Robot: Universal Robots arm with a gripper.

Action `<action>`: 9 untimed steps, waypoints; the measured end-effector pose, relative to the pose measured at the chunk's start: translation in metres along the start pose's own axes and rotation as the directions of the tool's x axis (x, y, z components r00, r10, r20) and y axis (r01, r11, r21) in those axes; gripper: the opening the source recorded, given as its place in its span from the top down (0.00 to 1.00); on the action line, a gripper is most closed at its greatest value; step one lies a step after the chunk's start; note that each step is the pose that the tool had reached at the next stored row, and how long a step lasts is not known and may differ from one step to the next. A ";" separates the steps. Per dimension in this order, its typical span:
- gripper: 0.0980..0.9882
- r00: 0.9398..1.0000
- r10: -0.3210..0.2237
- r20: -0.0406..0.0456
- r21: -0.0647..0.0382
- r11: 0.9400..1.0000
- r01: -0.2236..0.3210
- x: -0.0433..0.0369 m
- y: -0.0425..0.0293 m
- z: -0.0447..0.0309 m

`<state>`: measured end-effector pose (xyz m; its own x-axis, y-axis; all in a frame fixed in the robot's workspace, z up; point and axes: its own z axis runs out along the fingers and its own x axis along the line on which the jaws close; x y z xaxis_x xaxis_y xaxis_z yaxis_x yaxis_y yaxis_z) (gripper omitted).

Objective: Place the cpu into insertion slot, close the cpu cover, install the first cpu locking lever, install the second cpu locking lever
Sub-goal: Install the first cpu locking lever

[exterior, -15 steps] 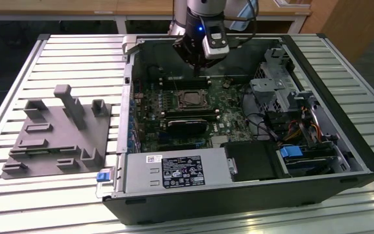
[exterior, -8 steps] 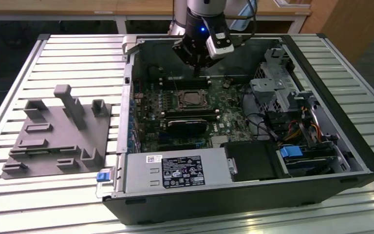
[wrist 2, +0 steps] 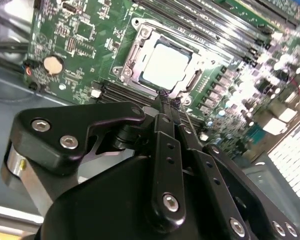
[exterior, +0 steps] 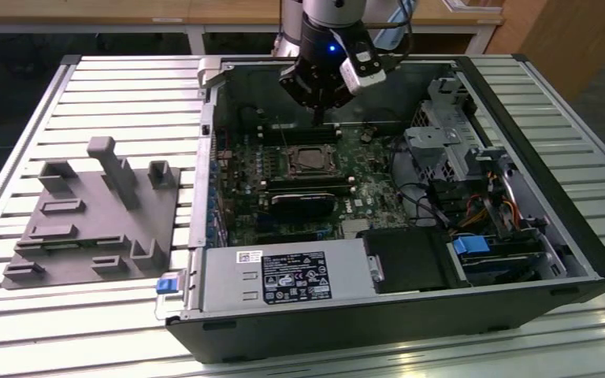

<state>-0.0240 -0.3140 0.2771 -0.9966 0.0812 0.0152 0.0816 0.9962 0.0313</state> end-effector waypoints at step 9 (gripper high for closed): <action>0.99 0.996 -0.087 0.024 -0.001 0.996 0.087 0.0063 -0.0006 0.0023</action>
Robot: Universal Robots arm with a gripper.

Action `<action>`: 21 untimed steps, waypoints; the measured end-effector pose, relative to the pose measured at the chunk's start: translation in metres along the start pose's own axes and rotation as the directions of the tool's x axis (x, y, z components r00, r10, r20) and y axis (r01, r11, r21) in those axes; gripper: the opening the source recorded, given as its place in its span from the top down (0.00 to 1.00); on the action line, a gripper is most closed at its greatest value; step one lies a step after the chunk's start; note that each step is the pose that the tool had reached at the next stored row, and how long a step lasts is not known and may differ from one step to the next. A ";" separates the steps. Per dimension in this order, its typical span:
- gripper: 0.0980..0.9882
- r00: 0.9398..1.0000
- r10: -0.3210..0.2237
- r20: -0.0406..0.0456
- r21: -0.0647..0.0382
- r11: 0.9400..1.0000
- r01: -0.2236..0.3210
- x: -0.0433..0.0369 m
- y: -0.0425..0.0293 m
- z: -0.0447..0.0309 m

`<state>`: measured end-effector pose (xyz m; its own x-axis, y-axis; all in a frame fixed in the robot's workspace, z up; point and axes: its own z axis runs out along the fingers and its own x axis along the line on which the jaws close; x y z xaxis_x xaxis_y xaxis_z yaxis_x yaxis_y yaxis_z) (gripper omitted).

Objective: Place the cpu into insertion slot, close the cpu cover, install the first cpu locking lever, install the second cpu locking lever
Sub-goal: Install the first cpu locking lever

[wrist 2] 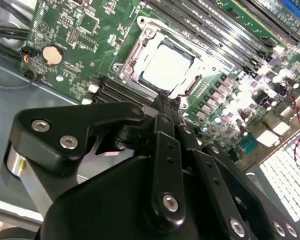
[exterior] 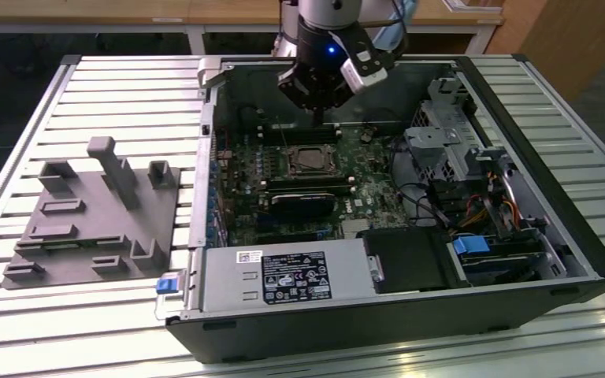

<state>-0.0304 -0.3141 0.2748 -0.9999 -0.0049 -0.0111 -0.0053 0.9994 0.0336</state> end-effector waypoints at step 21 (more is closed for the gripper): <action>0.99 1.000 -0.001 0.009 -0.002 1.000 0.001 0.0455 0.0007 0.0069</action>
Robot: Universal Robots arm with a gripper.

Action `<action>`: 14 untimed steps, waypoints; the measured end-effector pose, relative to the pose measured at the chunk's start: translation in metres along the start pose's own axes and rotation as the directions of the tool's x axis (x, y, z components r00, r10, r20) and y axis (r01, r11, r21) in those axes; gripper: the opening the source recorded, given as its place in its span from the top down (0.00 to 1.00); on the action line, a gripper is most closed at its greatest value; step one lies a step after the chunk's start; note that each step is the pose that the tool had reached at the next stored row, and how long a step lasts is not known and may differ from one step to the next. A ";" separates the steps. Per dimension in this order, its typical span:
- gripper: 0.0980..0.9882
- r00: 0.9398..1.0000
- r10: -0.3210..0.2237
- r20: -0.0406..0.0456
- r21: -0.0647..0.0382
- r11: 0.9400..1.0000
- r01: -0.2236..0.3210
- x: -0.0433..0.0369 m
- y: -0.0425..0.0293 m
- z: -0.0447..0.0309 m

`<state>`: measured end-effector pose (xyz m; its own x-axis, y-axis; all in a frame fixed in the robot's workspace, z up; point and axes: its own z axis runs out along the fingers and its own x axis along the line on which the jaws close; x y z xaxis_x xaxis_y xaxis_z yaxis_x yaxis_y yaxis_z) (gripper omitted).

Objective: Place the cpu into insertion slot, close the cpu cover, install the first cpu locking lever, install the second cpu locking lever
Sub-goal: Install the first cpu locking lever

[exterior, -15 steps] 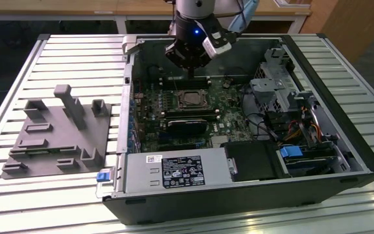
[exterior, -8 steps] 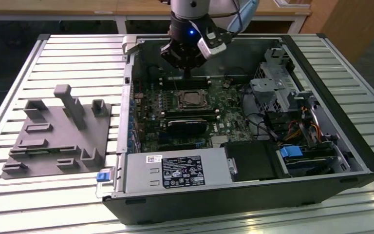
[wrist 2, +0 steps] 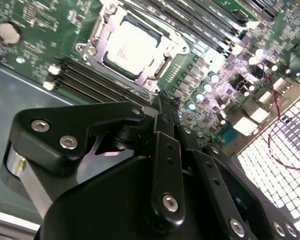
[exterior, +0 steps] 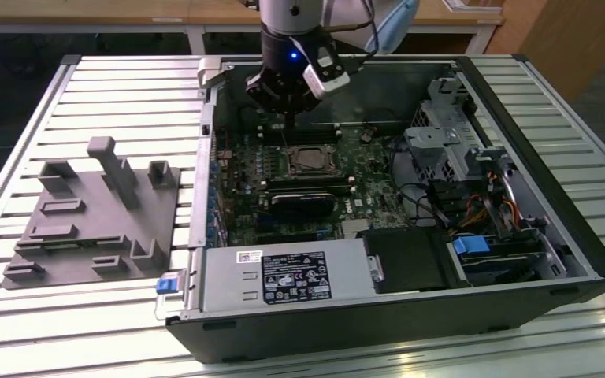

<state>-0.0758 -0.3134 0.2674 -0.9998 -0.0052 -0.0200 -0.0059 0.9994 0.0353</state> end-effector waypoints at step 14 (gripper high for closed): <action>0.99 1.000 -0.001 0.000 0.000 1.000 0.001 0.0228 0.0071 0.0071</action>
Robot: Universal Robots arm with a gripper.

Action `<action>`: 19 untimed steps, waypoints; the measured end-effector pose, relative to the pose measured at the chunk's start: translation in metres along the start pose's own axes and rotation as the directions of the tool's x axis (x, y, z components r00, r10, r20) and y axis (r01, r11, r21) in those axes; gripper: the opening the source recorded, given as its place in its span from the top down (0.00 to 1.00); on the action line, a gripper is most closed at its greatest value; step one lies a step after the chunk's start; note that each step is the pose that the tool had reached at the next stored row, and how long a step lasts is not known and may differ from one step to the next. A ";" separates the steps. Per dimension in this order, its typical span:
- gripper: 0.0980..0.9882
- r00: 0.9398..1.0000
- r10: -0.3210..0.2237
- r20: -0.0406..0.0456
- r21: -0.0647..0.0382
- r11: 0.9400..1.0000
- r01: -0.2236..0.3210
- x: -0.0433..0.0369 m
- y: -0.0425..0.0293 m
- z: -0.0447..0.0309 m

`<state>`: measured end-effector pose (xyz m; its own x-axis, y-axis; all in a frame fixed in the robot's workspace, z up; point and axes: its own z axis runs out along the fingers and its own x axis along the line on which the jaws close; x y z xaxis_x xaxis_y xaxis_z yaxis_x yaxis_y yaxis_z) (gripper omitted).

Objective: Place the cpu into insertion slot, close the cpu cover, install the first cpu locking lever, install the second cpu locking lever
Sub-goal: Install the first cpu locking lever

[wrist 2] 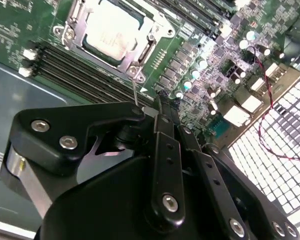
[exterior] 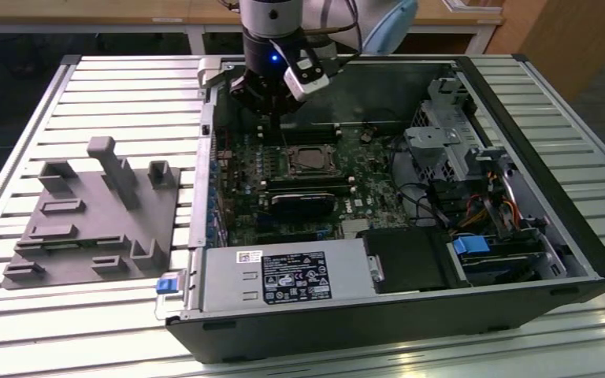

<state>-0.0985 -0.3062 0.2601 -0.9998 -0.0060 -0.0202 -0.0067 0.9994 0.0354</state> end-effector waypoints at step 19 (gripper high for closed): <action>0.99 1.000 0.000 -0.001 0.000 1.000 0.000 -0.0096 0.0164 0.0065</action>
<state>-0.0888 -0.2895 0.2545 -0.9998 -0.0062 -0.0191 -0.0069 0.9993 0.0355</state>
